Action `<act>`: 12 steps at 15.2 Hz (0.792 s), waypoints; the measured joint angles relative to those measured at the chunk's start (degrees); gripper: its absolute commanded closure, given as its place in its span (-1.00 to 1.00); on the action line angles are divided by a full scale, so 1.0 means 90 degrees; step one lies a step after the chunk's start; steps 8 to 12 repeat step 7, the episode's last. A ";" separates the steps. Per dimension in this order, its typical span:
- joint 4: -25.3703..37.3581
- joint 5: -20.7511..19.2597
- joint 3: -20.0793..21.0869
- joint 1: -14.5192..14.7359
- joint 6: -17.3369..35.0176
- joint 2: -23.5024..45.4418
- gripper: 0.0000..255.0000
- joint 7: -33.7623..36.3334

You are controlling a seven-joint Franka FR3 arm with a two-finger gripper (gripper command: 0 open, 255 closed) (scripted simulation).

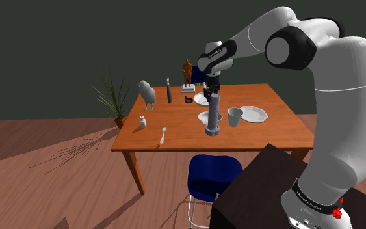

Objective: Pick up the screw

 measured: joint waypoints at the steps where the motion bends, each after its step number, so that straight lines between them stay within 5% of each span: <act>1: 0.0076 -0.0003 -0.0003 -0.0005 -0.0079 -0.0006 1.00 -0.0001; 12: 0.0248 -0.0051 -0.0026 0.0011 -0.0467 -0.0224 1.00 0.0025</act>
